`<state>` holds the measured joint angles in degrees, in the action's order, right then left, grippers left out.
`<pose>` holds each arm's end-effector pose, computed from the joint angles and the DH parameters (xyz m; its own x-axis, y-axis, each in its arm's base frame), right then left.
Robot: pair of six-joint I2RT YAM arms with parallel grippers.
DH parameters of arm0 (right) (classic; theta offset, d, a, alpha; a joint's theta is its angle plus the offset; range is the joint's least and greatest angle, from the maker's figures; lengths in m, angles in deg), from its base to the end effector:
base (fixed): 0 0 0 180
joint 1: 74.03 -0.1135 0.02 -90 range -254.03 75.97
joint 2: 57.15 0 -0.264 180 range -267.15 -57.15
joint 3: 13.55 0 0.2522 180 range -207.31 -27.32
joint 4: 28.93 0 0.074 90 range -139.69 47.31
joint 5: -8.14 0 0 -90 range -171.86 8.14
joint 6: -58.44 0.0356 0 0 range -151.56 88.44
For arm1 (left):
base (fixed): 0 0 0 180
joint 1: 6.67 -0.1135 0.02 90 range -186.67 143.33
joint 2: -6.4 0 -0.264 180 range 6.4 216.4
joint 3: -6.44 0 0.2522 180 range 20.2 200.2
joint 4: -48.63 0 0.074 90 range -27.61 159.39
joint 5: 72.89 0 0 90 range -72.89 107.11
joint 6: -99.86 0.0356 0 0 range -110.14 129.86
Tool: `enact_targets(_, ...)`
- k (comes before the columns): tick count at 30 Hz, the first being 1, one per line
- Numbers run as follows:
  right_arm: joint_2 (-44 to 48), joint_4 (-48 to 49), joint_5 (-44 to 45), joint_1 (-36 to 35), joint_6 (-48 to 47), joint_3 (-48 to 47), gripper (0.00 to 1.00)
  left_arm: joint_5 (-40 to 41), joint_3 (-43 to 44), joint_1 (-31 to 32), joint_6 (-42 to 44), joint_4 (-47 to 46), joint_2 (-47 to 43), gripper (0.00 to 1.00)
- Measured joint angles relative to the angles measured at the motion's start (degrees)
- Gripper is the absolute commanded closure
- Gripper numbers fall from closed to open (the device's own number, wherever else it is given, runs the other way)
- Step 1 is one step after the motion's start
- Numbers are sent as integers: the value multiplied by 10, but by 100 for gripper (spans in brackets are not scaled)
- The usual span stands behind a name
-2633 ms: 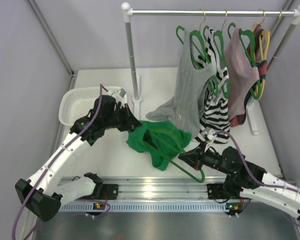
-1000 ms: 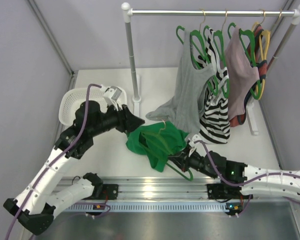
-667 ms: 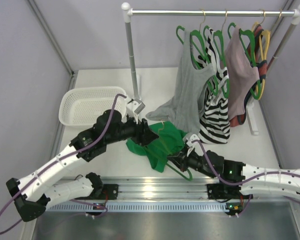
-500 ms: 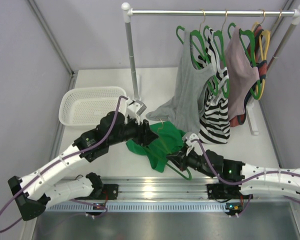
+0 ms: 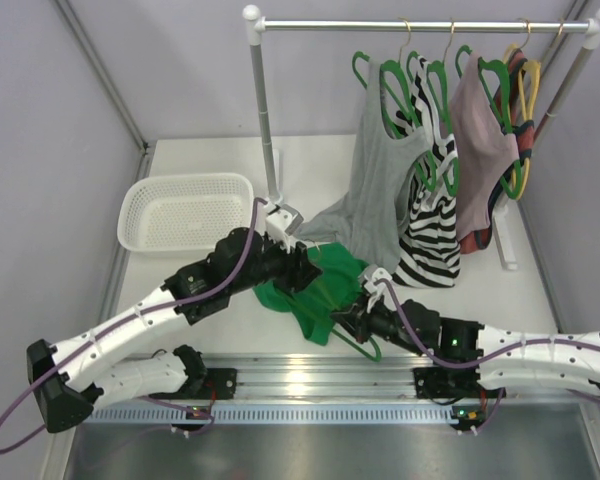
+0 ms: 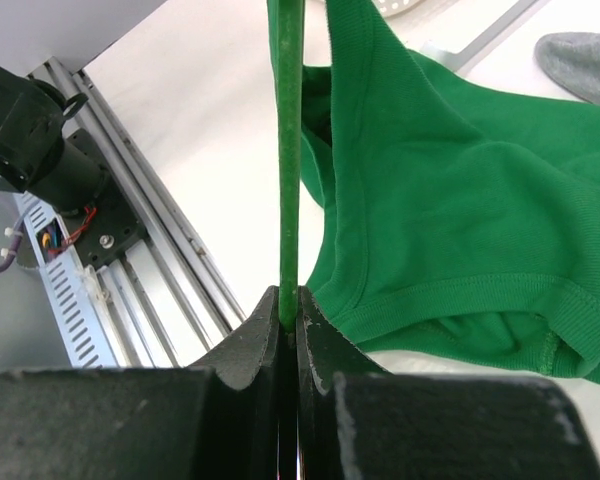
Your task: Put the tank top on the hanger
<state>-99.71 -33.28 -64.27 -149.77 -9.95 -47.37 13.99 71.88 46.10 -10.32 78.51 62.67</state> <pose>0.0548 0.1718 0.2293 -0.3654 -0.0125 -0.9308 -0.7710 0.5644 0.2951 0.1345 -0.1802 0.3345 -0.4857 0.0699 -0.8713 0.7013 0.6261 -0.3407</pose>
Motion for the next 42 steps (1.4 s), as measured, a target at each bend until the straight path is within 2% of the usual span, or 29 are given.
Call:
enact_targets(5, -9, -2, 0, -2, 0, 0, 100, 23, -24, 5, 6, -19, 0, 51)
enact_targets(8, -14, -2, 0, -2, 1, 0, 100, 42, -37, 8, 9, -31, 0, 62)
enact_targets(9, -15, -2, 0, -2, 1, 0, 100, 45, -42, 9, 10, -36, -1, 71)
enact_targets(13, -23, -2, -1, -3, 6, 0, 100, 51, -53, 18, 16, -53, -1, 92)
enact_targets(15, -26, -4, -1, -3, 10, -2, 100, 57, -56, 22, 26, -55, -1, 98)
enact_targets(16, -29, -7, -1, -3, 12, -4, 96, 61, -57, 24, 30, -55, -1, 100)
enact_targets(19, -36, -22, 5, -3, 20, -17, 83, 76, -58, 28, 33, -55, -1, 100)
enact_targets(20, -37, -29, 13, -3, 25, -23, 72, 84, -58, 28, 34, -54, -1, 100)
enact_targets(23, -35, -51, 39, -3, 42, -49, 55, 105, -60, 28, 34, -54, -1, 100)
enact_targets(26, -16, -80, 68, -4, 67, -60, 46, 120, -60, 29, 35, -54, -1, 100)
enact_targets(33, 88, -217, 149, -5, 161, -64, 46, 148, -61, 29, 37, -53, -1, 100)
enact_targets(36, 135, -272, 161, -6, 192, -72, 50, 166, -61, 29, 36, -54, 2, 100)
enact_targets(42, 129, -315, 152, -13, 218, -91, 53, 222, -52, 29, 36, -54, 48, 100)
